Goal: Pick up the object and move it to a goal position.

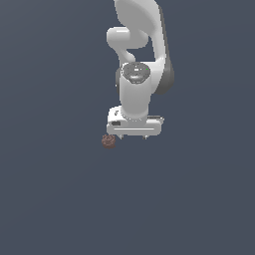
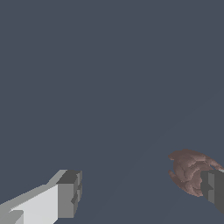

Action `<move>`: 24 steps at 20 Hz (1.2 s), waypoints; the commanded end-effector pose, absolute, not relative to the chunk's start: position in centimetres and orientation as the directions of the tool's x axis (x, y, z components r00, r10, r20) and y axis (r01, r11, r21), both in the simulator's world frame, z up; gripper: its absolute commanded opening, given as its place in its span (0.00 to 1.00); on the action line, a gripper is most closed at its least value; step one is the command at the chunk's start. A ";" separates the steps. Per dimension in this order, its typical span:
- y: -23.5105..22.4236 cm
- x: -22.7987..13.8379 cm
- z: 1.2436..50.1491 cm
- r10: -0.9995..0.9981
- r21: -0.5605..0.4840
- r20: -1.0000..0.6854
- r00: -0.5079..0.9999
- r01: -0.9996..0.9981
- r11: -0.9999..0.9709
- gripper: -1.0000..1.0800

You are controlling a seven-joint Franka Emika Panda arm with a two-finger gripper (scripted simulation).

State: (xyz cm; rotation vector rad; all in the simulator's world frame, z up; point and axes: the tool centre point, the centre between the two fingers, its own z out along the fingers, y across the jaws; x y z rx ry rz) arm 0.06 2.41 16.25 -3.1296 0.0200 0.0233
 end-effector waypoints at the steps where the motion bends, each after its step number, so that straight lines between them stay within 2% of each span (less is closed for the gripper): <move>1: 2.4 0.1 16.3 -0.013 -0.012 -0.015 1.000 -0.013 -1.000 0.96; 9: -0.6 0.2 17.5 -0.032 0.006 -0.007 0.999 -0.032 -0.999 0.96; 13: -0.7 0.2 17.6 -0.032 0.006 -0.007 0.999 -0.032 -0.999 0.96; 24: -4.3 -1.7 14.2 -0.025 0.002 -0.004 1.000 -0.025 -1.000 0.96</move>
